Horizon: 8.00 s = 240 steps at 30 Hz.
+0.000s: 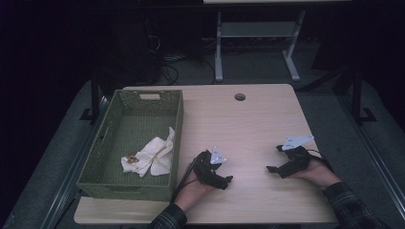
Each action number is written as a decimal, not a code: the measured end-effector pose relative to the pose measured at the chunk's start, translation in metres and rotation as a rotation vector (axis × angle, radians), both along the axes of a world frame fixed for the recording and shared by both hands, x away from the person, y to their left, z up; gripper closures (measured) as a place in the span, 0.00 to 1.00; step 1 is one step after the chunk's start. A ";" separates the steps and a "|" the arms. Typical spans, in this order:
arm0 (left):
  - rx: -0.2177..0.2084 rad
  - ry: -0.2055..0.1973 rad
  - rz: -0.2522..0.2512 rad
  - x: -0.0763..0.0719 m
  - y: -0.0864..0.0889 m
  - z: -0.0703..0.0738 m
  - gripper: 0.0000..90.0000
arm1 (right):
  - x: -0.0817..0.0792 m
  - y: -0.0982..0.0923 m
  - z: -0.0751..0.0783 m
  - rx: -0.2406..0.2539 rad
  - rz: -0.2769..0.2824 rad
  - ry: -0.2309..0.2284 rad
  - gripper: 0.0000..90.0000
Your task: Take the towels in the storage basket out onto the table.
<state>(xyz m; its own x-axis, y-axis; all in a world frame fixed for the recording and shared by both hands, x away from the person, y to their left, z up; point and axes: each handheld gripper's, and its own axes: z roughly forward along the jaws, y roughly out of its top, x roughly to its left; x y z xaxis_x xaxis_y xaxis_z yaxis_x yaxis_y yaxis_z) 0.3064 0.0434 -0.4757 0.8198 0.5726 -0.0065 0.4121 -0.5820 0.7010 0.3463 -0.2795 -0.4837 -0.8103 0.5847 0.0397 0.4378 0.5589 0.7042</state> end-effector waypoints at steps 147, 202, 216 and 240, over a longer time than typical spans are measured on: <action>-0.124 -0.074 0.035 0.040 0.119 0.135 0.15 | -0.001 0.001 0.000 0.001 0.015 -0.002 0.02; 0.181 0.157 0.263 0.068 0.186 0.054 0.14 | -0.001 0.001 0.000 0.000 0.016 -0.002 0.02; 0.292 0.212 0.289 0.070 0.177 0.037 0.15 | -0.001 0.001 0.000 -0.001 0.016 -0.001 0.02; 0.144 0.202 0.391 0.064 0.204 0.072 0.85 | -0.001 0.001 0.000 0.001 0.015 -0.002 0.02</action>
<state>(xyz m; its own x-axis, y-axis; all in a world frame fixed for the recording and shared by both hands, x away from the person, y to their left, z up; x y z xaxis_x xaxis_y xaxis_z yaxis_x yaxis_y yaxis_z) 0.3701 0.2472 -0.4032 0.5325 0.8454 -0.0412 0.7401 -0.4414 0.5074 0.3453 -0.2788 -0.4838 -0.8192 0.5723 0.0384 0.4276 0.5648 0.7058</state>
